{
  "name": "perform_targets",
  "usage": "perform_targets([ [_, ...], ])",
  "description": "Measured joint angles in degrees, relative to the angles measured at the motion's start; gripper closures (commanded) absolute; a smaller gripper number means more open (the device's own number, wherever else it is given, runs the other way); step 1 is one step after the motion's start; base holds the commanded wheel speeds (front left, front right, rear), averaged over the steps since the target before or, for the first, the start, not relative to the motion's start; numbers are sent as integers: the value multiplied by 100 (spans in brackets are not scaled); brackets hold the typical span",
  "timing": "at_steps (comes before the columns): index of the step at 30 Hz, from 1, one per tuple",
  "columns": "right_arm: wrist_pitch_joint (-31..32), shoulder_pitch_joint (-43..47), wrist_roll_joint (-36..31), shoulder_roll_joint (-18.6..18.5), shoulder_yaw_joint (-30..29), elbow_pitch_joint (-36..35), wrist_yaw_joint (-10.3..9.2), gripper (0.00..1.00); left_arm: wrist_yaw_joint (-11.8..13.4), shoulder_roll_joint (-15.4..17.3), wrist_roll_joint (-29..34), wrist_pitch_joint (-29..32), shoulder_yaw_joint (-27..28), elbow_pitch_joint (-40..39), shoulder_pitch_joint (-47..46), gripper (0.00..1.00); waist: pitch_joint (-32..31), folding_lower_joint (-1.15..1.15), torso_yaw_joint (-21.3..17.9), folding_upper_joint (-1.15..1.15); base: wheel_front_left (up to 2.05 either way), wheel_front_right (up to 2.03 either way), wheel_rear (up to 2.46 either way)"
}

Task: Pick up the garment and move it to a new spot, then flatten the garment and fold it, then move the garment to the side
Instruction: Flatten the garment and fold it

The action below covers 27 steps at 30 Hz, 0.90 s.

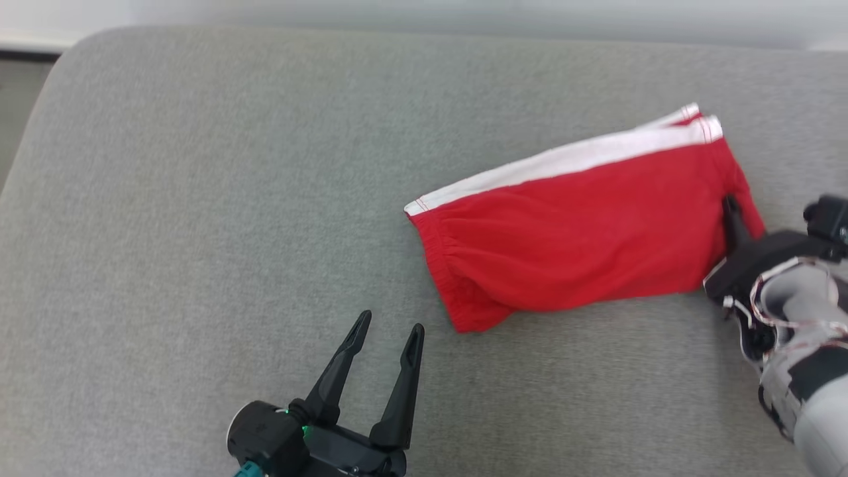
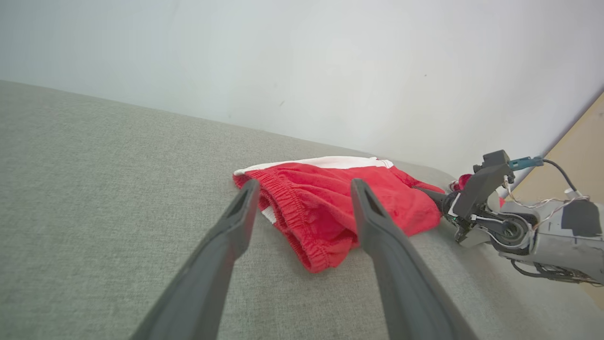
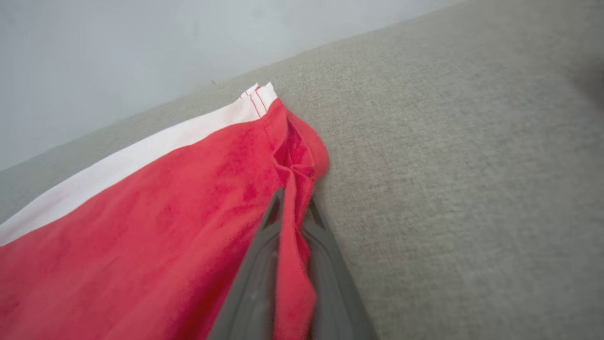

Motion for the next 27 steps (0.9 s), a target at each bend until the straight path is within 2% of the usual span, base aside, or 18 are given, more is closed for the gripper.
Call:
perform_targets([
  [6,-24,565,15,-143,-474,-497,0,100,64,-4,-35,0,25,36,107,0,-305,0,-235,0,0,0,0],
  [12,-24,1255,-183,-189,-972,-705,0,100,112,4,-63,2,29,53,229,0,-611,-1,-465,0,0,0,0],
  [27,-24,1692,-619,-119,-1273,-746,0,100,154,23,-147,144,-108,197,451,0,-1240,-1,-700,0,0,0,0],
])
